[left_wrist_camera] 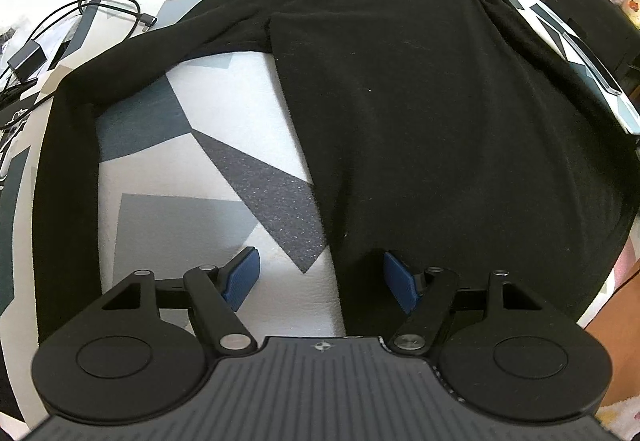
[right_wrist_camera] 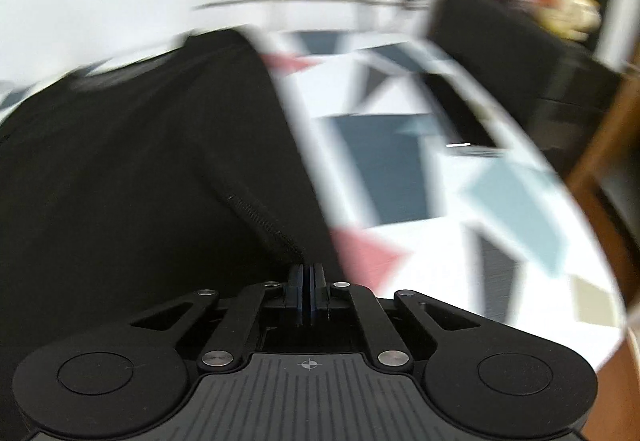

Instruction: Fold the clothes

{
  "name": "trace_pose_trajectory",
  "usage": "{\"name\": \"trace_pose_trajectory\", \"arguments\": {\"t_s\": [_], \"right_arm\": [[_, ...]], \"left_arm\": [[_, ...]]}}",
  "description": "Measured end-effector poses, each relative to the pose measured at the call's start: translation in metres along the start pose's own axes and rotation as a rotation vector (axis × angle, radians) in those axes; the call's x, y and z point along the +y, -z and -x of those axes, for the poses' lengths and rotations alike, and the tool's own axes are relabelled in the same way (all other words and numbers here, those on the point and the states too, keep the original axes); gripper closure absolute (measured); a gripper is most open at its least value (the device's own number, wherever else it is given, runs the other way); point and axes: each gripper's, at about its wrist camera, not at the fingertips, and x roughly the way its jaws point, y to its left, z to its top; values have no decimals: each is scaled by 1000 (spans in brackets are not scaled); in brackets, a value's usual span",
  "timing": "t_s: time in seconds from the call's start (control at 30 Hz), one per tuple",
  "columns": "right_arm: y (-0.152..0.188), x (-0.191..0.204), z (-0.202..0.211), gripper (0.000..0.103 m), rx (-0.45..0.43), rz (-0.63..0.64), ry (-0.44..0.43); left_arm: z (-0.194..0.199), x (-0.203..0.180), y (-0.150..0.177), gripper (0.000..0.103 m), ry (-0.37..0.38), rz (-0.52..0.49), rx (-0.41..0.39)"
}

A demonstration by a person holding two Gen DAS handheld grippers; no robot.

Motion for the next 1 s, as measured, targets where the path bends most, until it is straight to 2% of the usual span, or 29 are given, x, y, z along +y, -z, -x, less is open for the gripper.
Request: {"name": "trace_pose_trajectory", "arguments": {"t_s": [0.13,0.17,0.2,0.27,0.3,0.43,0.53,0.6,0.67,0.7,0.73,0.77,0.8,0.83,0.9,1.0], "right_arm": [[-14,-32,-11,97,-29,-62,167],[-14,-36,-11,88,-29,-57,201],[-13,-38,-8,75,-33,-52,218],[-8,-41,1,69,-47,-44,242],[-4,-41,8,69,-47,-47,220],[17,-27,29,67,-31,-36,30],[32,-6,30,54,6,6,-28],[40,3,24,51,31,18,-32],[43,5,16,48,38,11,-13],[43,5,12,48,30,7,-5],[42,4,11,48,28,-2,3],[42,4,12,50,28,-14,9],[41,1,12,57,31,-28,11],[42,-2,13,65,32,-44,16],[42,-6,16,90,36,-59,25],[45,-11,19,95,61,-62,0]], "left_arm": [[1,0,0,33,4,-7,5],[1,0,1,33,8,-11,8],[2,0,2,32,15,-17,10],[4,-1,5,31,35,-27,18],[5,-1,6,31,45,-33,21],[8,-5,13,31,73,-44,26],[9,-11,19,32,85,-61,19],[11,-15,23,44,67,-81,2],[13,-16,26,76,31,-89,-18],[14,-14,27,85,42,-77,-19],[15,-11,27,96,54,-61,-19],[15,-8,28,98,68,-38,-15],[15,-5,28,99,77,-21,-13],[16,-4,29,100,77,-21,-19],[19,-2,31,101,76,-18,-31],[25,5,33,101,83,-2,-47]]}}
